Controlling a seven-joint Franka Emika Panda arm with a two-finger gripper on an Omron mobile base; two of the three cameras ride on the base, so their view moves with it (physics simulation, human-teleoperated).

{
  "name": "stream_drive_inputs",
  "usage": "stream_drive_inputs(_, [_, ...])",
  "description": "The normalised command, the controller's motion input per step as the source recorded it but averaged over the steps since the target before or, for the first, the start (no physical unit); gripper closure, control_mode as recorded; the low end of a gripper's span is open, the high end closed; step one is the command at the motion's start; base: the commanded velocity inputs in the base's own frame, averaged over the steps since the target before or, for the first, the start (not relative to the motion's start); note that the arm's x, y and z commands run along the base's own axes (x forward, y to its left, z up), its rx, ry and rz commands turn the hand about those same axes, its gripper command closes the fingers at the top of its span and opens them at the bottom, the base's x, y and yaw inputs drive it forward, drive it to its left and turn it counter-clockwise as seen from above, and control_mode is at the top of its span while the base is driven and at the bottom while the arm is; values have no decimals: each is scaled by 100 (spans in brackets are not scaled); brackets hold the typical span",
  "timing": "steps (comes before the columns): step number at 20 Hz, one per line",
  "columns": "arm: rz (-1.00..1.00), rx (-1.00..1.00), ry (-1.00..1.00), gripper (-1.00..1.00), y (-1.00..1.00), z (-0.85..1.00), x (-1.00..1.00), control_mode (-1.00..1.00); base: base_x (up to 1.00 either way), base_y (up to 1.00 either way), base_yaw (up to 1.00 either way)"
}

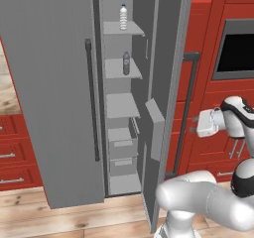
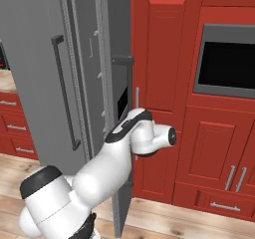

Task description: Take the bottled waters from the counter and place them in the freezer to freeze. Close the freezer door after placing the bottles.

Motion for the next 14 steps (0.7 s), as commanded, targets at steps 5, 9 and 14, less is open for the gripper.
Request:
stream_drive_inputs(5, [2, 0, 0, -100, 0, -7, 34, -100, 0, 0, 0])
stream_drive_inputs(9, [0, 0, -1, -100, -5, -7, 13, -100, 0, 0, 0])
stream_drive_inputs(14, [0, 0, -4, -100, 0, -10, 12, -100, 0, 0, 0])
